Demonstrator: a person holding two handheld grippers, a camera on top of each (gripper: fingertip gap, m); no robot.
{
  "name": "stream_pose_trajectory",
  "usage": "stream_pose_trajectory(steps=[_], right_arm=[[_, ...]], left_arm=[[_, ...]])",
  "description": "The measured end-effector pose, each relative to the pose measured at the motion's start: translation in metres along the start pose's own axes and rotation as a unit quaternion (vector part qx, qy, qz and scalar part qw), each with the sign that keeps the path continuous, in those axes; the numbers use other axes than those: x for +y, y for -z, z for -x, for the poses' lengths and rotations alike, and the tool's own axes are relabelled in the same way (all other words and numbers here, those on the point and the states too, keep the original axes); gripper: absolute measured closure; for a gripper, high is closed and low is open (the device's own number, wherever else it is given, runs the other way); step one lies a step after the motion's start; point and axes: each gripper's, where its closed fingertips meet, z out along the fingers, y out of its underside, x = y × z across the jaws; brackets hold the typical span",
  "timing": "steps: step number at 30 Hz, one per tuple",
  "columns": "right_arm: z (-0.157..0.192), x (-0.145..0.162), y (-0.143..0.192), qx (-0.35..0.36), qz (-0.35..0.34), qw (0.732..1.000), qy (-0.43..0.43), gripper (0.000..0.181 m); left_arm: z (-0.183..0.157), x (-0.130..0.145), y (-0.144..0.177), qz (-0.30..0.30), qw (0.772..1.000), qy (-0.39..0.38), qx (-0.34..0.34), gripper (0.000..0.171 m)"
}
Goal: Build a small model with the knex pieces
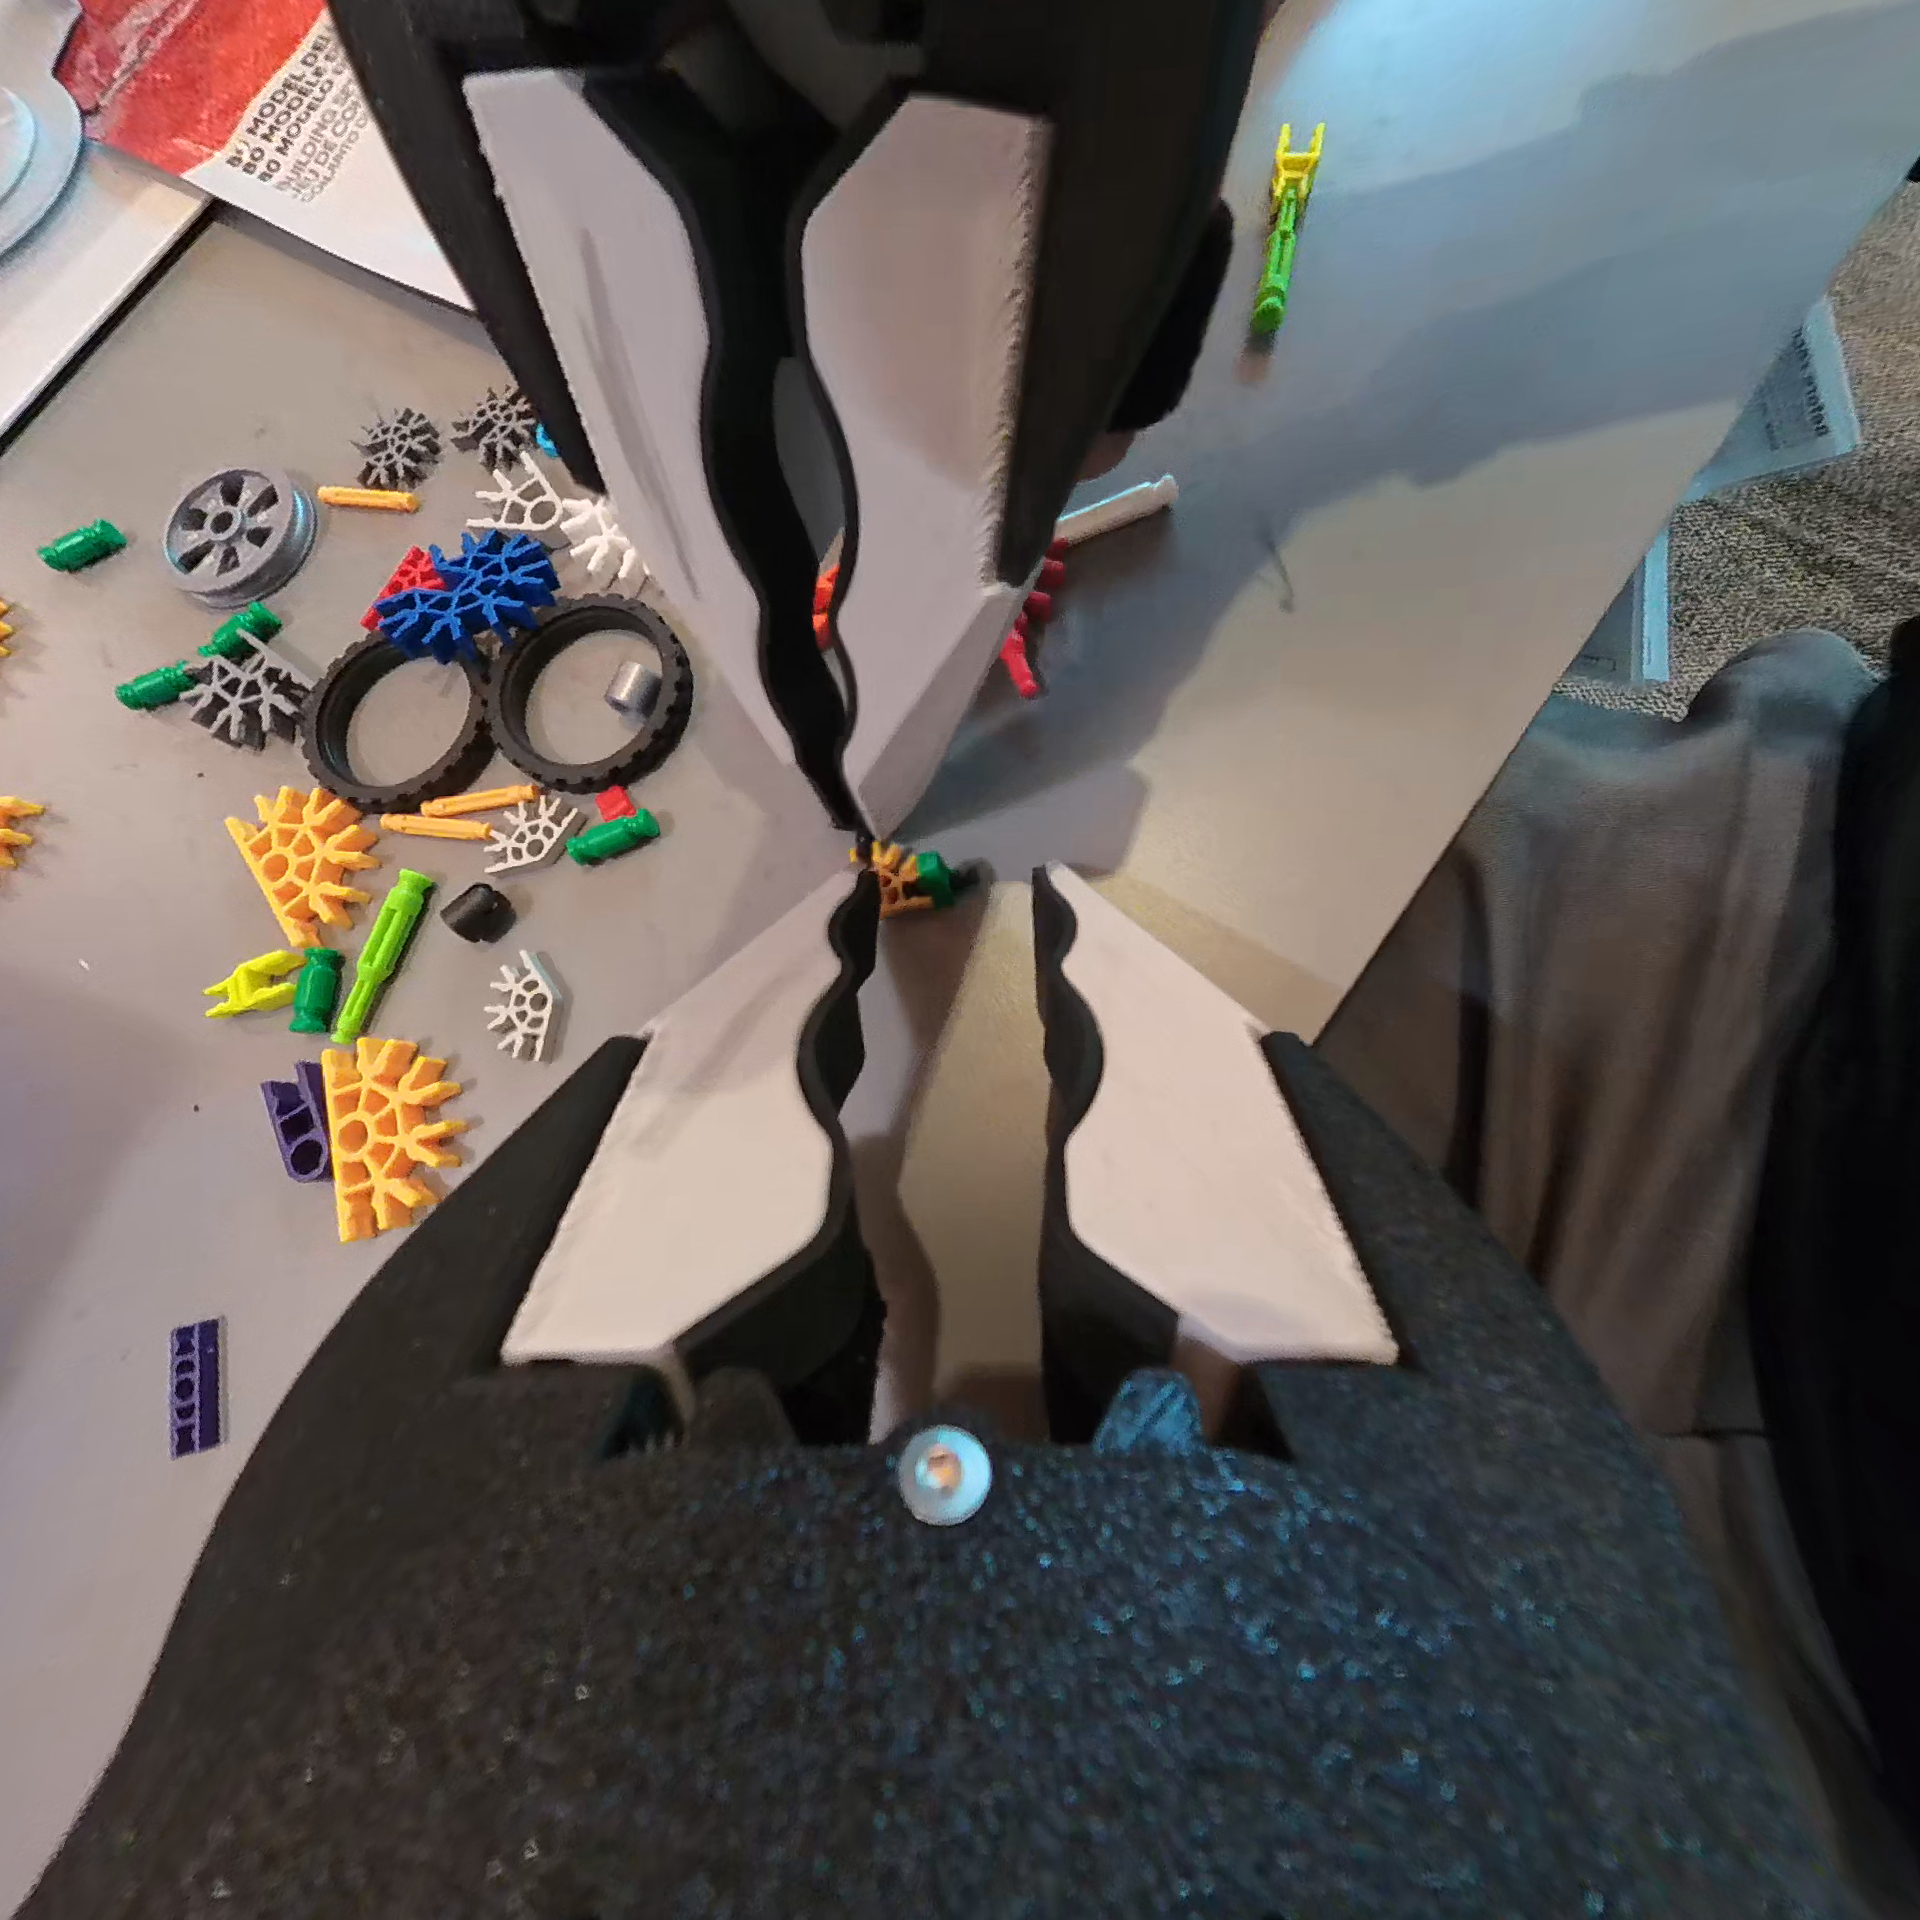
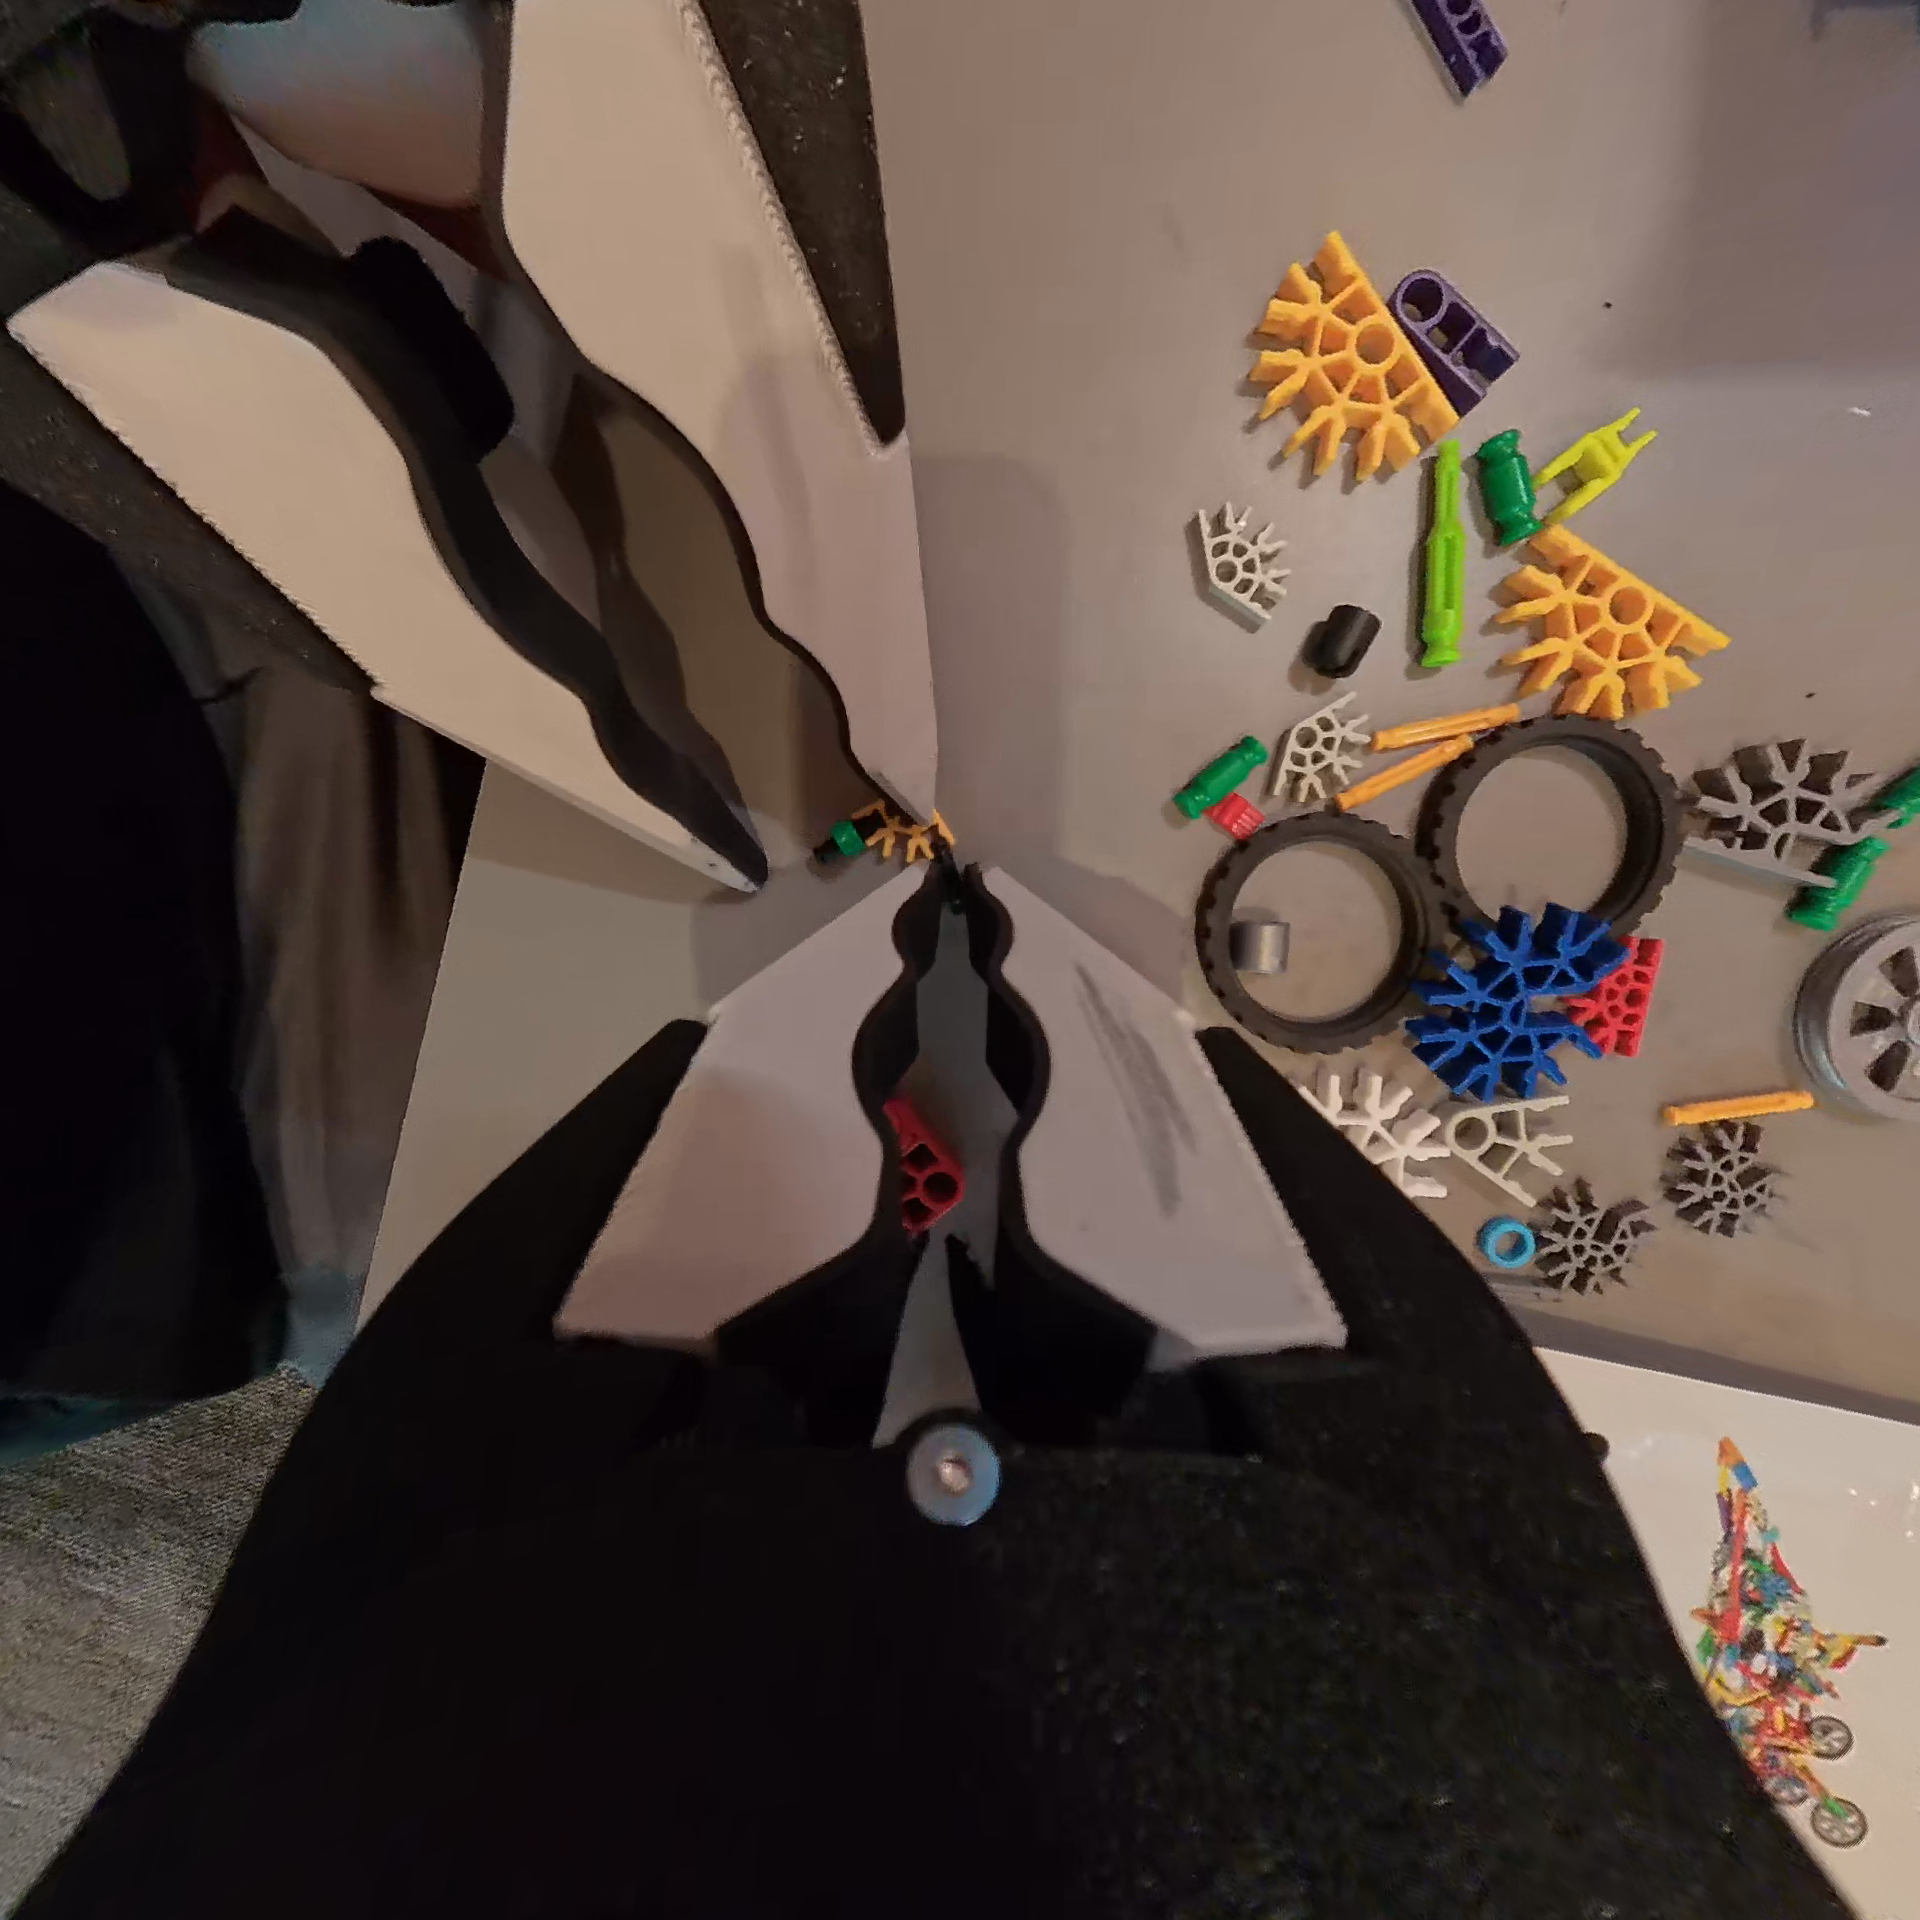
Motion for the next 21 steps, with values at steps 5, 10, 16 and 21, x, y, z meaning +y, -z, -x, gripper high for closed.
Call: stream_pose_trajectory(steps=[5, 10, 16, 21], right_arm=[[-0.0009, 0.001, 0.0012, -0.007, -0.003, 1.0, 0.012, 0.181], [-0.0011, 0.0006, 0.0045, -0.01, -0.009, 1.0, 0.023, 0.181], [-0.0011, -0.0006, 0.0029, -0.014, 0.001, 0.999, 0.052, 0.181], [-0.0012, -0.0019, 0.0025, -0.021, 0.004, 0.998, 0.066, 0.181]], left_arm=[[0.0025, -0.0002, -0.0007, 0.002, 1.0, -0.003, 0.001, 0.147], [0.0032, -0.0007, -0.0015, 0.003, 1.0, -0.004, 0.001, 0.148], [0.0037, -0.0019, -0.0029, 0.006, 1.0, -0.01, 0.006, 0.15], [0.0054, -0.0008, -0.0015, 0.005, 1.0, -0.011, 0.003, 0.149]])
